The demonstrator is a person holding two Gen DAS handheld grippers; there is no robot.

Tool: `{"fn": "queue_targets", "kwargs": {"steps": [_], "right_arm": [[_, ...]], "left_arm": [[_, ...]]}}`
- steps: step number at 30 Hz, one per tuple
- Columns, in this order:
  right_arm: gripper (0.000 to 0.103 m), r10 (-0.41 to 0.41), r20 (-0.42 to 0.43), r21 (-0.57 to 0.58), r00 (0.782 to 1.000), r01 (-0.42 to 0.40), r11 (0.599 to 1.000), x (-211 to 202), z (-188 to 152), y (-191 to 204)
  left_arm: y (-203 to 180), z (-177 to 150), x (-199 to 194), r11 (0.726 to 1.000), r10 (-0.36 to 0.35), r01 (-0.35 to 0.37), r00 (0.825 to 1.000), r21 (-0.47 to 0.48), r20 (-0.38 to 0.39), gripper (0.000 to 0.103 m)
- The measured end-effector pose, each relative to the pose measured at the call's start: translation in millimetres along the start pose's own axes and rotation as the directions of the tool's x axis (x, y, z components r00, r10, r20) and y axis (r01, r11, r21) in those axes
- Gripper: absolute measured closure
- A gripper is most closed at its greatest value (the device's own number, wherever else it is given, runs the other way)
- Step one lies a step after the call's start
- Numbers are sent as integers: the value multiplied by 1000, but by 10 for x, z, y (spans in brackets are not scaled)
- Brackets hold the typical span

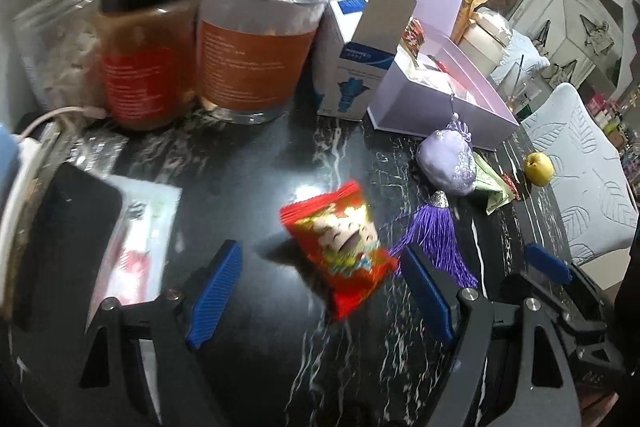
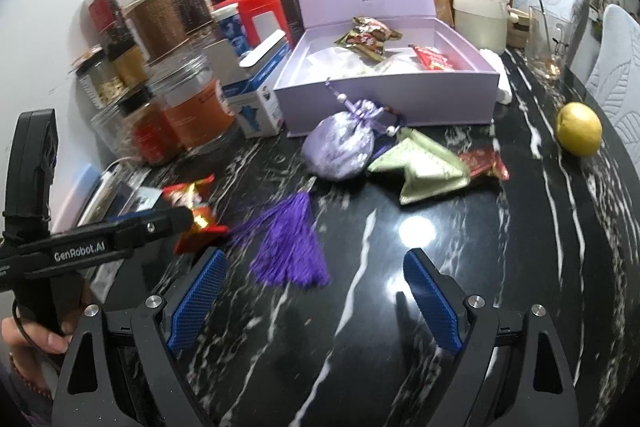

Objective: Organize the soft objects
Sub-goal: 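Lower the left tool onto the red cartoon-printed packet and close it, then grasp the green printed paper packet with right tool while left tool holds red packet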

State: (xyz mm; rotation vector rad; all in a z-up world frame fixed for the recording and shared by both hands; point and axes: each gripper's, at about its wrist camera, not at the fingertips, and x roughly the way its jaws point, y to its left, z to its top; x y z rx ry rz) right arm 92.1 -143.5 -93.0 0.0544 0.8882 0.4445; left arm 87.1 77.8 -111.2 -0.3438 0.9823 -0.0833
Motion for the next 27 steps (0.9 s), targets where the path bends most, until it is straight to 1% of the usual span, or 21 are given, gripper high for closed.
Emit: {"fn": "queue_targets", "kwargs": {"steps": [4, 6, 7, 8, 9, 10, 13, 19, 23, 27], "right_arm": [[12, -34, 4, 6, 999, 34, 999, 80, 107, -73], [12, -52, 4, 14, 999, 52, 999, 122, 150, -123], [12, -62, 2, 20, 998, 62, 998, 146, 169, -156], [12, -69, 1, 24, 998, 69, 997, 160, 181, -181], [12, -73, -1, 27, 997, 73, 997, 171, 190, -199], [12, -81, -2, 33, 997, 81, 996, 185, 203, -231], [12, -108, -5, 48, 994, 108, 993, 204, 242, -322], [12, -204, 0, 63, 979, 204, 977, 194, 292, -521], [13, -231, 3, 87, 973, 230, 969, 169, 309, -654], [15, -251, 19, 84, 968, 249, 965, 121, 330, -711]], "left_arm": [[-52, 30, 72, 1000, -10, 10, 1000, 28, 7, 22], [-84, 40, 93, 999, -13, 12, 1000, 44, 10, 24], [-98, 45, 102, 999, -8, 7, 1000, 51, 13, 29], [-112, 42, 106, 998, 9, -11, 1000, 57, 21, 42], [-126, 30, 106, 997, 40, -43, 998, 62, 37, 47], [-140, 16, 112, 997, 37, -40, 998, 73, 44, 55], [-167, 4, 110, 995, 37, -42, 998, 95, 55, 63], [-207, 43, 113, 994, 1, -7, 999, 108, 52, 66], [-271, 84, 99, 994, -23, 17, 998, 109, 52, 67], [-363, 121, 70, 992, -47, 40, 997, 118, 59, 68]]}}
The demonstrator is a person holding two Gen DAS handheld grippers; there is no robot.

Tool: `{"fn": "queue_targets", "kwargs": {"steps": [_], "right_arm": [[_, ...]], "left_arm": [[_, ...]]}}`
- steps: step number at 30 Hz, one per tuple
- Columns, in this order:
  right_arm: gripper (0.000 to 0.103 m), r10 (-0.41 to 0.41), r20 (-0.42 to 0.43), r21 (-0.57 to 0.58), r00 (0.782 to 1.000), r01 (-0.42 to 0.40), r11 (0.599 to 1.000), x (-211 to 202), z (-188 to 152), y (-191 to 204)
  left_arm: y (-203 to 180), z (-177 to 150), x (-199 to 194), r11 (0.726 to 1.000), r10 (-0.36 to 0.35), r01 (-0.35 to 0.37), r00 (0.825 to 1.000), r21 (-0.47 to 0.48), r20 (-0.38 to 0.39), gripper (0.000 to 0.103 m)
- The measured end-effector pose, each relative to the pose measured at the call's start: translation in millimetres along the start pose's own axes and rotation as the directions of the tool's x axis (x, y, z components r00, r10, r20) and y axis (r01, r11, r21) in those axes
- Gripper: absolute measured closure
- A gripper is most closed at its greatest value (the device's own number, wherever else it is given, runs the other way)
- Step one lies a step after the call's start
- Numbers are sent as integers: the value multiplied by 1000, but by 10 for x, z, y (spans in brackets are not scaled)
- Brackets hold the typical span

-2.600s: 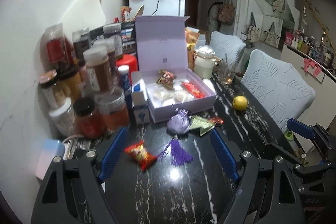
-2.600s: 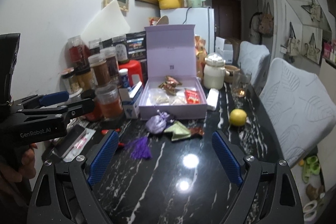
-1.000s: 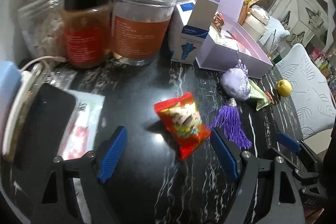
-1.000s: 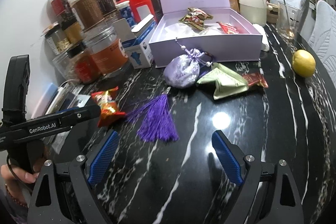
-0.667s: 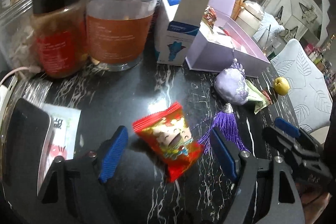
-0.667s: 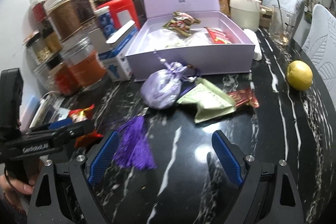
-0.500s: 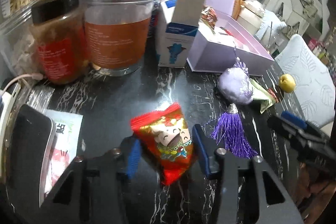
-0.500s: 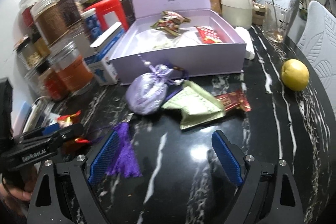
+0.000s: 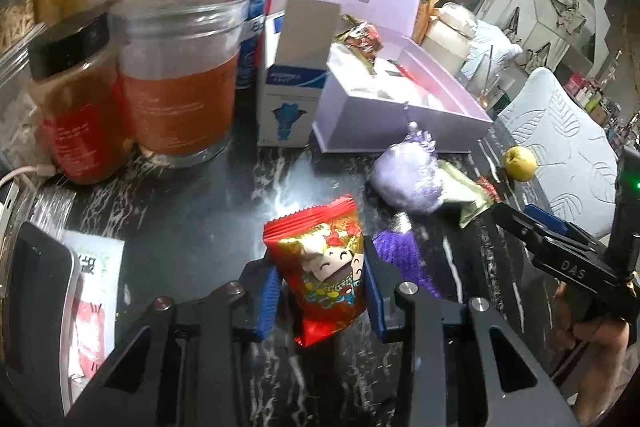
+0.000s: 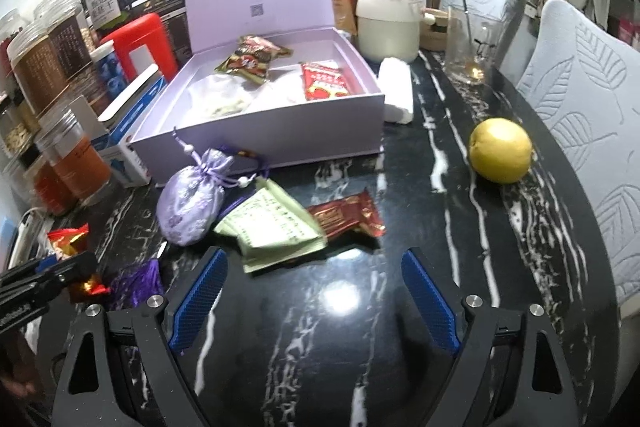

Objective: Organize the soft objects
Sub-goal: 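Grasp the green printed paper packet with right tool while left tool holds red packet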

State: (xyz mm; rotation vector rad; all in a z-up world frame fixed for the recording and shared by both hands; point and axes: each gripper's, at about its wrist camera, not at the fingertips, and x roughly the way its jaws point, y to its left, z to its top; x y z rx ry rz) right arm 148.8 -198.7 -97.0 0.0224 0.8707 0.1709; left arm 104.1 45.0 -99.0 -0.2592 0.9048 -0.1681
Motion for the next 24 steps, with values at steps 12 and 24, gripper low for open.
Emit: {"fn": "queue_targets", "kwargs": {"steps": [12, 24], "right_arm": [[23, 125, -32, -132, 992, -129, 983, 199, 190, 89], [53, 167, -120, -265, 979, -193, 945, 510, 284, 252]], "left_arm": [[-231, 89, 33, 999, -47, 47, 999, 25, -2, 68], [-237, 68, 62, 999, -31, 31, 999, 15, -20, 68]]}}
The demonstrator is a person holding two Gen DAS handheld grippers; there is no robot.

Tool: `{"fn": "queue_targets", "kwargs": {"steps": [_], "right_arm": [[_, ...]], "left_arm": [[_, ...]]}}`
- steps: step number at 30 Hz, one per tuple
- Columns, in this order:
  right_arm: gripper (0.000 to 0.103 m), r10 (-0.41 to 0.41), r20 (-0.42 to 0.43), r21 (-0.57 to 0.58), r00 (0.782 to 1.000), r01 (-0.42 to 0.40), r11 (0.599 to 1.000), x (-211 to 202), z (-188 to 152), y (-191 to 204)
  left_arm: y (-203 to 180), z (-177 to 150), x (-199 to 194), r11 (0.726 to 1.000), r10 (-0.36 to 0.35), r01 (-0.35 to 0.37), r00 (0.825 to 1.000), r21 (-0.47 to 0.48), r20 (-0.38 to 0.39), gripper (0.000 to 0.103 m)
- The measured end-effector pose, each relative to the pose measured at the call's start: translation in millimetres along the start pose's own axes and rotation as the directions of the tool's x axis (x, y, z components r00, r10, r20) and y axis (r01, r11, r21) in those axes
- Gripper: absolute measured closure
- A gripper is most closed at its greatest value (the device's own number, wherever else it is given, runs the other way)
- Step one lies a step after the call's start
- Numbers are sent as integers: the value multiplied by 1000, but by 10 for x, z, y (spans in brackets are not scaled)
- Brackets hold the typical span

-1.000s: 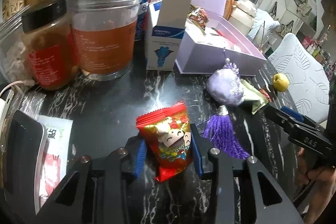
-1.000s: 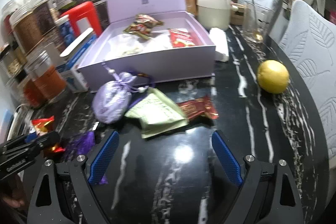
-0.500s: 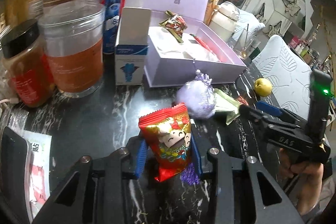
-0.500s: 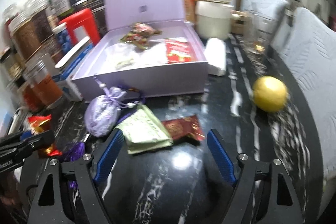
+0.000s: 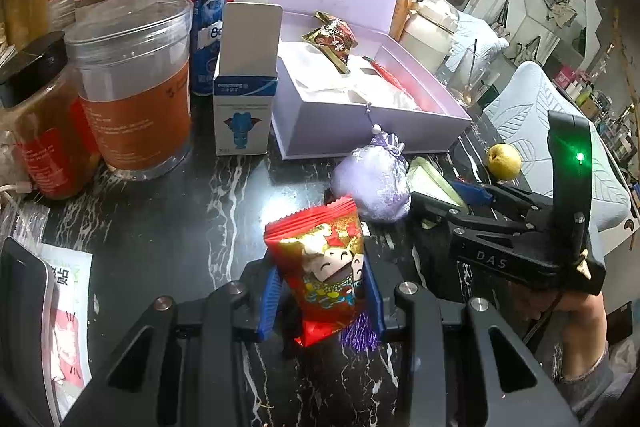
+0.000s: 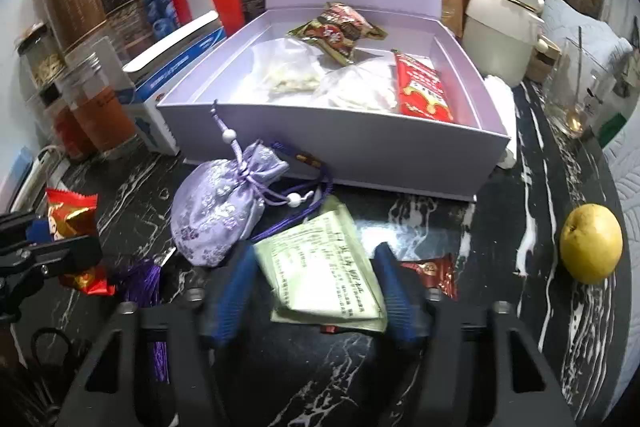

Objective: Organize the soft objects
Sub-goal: 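Grasp the green printed paper packet with right tool while left tool holds red packet, then lift and carry both held packets toward the lavender box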

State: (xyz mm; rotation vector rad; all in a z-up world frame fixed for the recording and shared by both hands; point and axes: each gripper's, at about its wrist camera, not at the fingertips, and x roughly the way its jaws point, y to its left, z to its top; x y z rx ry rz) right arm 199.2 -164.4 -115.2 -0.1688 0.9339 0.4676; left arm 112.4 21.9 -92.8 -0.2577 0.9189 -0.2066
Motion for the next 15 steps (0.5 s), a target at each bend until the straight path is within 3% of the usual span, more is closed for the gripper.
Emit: {"fn": "queue_targets", "kwargs": {"steps": [1, 15], "right_arm": [[60, -11, -4, -12, 1000, 11, 1000, 1, -12, 25], [61, -49, 67, 36, 997, 47, 998, -610, -313, 134]], "left_arm": [[-1, -4, -8, 1000, 0, 0, 1000, 1, 1, 68], [-213, -237, -499, 999, -9, 6, 998, 43, 61, 68]]}}
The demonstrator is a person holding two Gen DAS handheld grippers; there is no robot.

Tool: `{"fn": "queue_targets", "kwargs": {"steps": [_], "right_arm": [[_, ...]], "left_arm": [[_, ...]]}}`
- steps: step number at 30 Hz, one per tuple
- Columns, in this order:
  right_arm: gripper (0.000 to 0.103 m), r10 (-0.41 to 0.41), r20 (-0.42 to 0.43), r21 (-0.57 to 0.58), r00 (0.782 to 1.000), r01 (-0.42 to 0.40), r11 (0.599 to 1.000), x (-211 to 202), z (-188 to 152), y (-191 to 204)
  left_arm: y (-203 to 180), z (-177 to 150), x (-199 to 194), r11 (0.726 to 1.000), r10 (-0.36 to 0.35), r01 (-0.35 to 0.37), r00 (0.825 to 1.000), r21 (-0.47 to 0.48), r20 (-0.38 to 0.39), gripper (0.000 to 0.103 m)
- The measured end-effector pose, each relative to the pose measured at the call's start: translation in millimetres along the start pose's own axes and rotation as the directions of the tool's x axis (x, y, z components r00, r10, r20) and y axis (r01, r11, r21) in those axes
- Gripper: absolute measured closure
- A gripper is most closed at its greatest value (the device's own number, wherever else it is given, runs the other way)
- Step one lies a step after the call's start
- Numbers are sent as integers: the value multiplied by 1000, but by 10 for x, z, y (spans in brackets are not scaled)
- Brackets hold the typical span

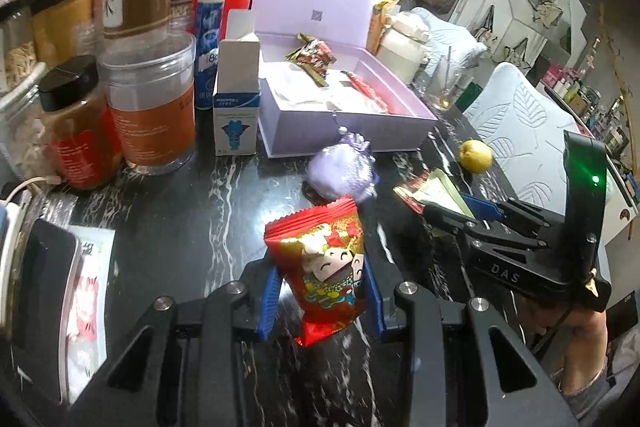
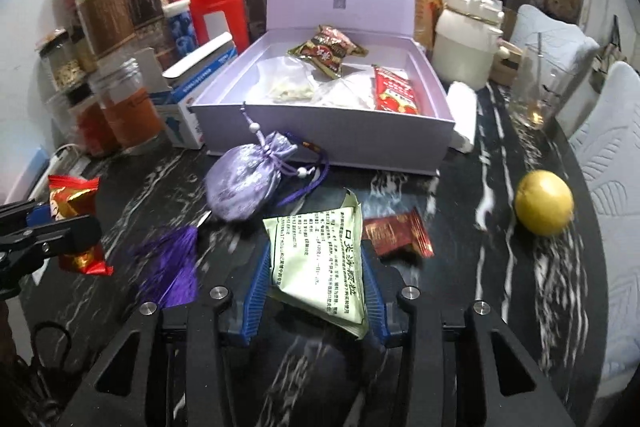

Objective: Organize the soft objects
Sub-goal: 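Lift and carry both held packets toward the lavender box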

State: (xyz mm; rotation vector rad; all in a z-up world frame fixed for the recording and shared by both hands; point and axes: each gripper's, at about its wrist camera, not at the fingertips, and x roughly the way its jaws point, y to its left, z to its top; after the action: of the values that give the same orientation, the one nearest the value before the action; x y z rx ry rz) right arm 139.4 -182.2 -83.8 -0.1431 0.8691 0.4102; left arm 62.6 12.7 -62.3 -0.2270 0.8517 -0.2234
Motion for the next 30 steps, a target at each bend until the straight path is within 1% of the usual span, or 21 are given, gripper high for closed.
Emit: {"fn": "queue_targets", "kwargs": {"steps": [7, 15, 20, 25, 30], "right_arm": [[61, -12, 34, 50, 999, 10, 999, -427, -329, 82], [61, -8, 65, 124, 998, 0, 992, -854, -798, 125], [61, 0, 81, 150, 997, -12, 989, -1085, -1007, 164], [61, 1, 104, 150, 995, -17, 988, -1258, -1080, 215], [61, 10, 130, 146, 991, -30, 989, -1366, -1012, 232]], "left_arm": [[-193, -232, -224, 1000, -22, 22, 1000, 22, 3, 68], [-378, -498, -437, 998, -45, 44, 999, 48, 5, 68], [-489, -572, -512, 996, -55, 55, 998, 72, 8, 68], [-615, -546, -536, 991, -72, 70, 997, 113, 13, 68], [-717, -431, -564, 986, -93, 88, 995, 145, 31, 68]]}}
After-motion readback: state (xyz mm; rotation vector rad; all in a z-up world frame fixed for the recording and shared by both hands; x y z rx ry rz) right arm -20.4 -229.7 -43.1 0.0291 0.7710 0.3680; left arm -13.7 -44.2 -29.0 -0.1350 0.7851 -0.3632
